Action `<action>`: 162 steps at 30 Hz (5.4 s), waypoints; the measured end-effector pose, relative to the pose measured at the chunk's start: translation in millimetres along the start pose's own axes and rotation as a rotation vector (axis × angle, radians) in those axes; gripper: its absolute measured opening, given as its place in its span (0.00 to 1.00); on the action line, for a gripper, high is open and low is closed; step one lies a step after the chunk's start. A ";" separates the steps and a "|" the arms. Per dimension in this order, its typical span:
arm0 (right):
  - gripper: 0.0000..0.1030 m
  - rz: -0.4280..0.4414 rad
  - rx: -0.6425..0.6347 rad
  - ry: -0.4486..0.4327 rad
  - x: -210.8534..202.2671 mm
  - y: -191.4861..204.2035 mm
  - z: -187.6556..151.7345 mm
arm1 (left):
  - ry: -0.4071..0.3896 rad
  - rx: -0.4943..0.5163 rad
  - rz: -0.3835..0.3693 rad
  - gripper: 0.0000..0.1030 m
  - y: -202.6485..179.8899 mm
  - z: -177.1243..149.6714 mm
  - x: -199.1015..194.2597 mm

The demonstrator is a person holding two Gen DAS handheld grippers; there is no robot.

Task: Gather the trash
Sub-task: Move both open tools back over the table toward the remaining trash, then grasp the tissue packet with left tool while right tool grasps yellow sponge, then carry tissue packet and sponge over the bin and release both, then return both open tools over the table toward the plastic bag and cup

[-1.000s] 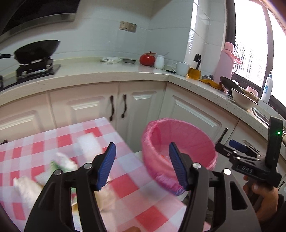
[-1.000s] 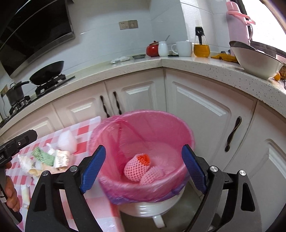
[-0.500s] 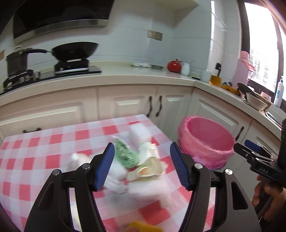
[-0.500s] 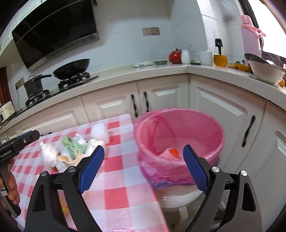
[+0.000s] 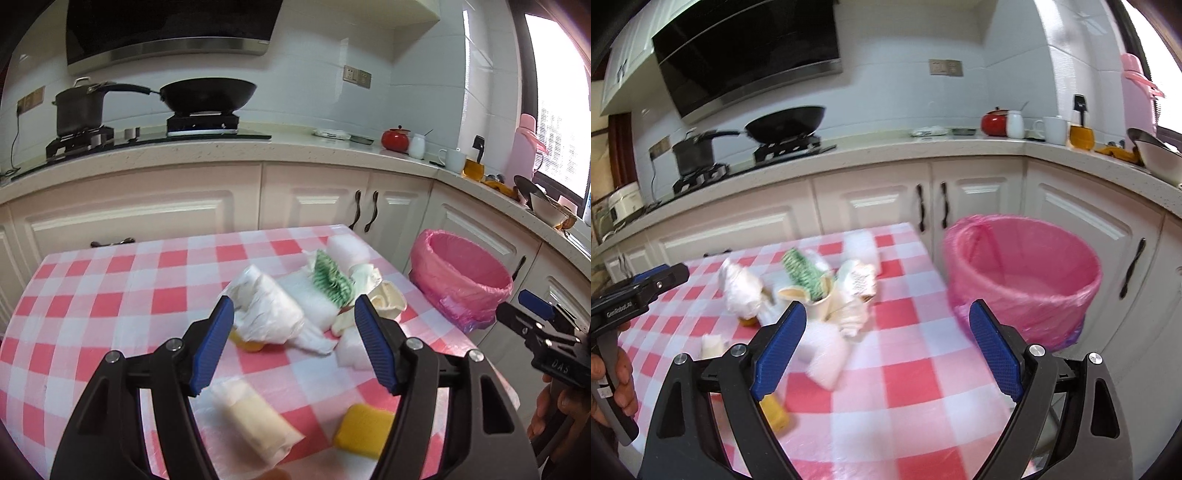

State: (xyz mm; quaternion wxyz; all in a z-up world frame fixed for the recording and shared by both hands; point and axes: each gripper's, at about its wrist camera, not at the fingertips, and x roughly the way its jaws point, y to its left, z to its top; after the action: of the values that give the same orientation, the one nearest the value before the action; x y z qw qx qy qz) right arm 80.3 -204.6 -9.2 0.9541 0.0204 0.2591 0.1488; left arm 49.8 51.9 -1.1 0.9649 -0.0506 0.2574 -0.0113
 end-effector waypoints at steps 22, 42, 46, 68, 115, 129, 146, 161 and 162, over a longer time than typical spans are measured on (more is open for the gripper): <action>0.82 0.204 -0.174 0.292 53.7 100.2 -59.0 | 0.126 -0.082 0.039 0.63 41.9 -52.2 11.4; 0.52 0.209 -0.211 0.402 80.5 109.6 -74.3 | 0.322 -0.122 0.025 0.45 36.6 -81.0 55.9; 0.51 0.201 -0.194 0.399 80.8 103.2 -71.8 | 0.352 -0.119 0.030 0.40 34.0 -84.6 63.3; 0.51 0.190 -0.118 0.315 58.7 69.7 -36.4 | 0.296 -0.085 0.034 0.15 22.0 -60.0 52.3; 0.51 -0.169 0.071 0.046 57.3 -152.0 94.2 | 0.009 0.157 -0.279 0.14 -181.6 107.6 93.1; 0.53 -0.198 0.103 0.048 83.9 -209.2 110.9 | 0.080 0.154 -0.373 0.14 -243.7 116.2 160.2; 0.73 -0.255 0.124 0.037 84.5 -240.8 107.0 | 0.140 0.133 -0.399 0.44 -267.9 114.1 196.8; 0.82 -0.215 0.109 -0.005 60.2 -210.8 98.8 | 0.089 0.085 -0.326 0.44 -215.2 96.1 153.2; 0.82 -0.208 0.111 -0.006 58.6 -206.8 98.1 | 0.085 0.086 -0.318 0.44 -209.5 94.9 149.0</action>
State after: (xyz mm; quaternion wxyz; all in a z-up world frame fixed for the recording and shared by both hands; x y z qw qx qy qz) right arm 234.1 -381.1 23.0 0.9626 0.0466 0.2647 0.0346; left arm 227.1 -154.9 28.6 0.9405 -0.0490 0.2861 -0.1767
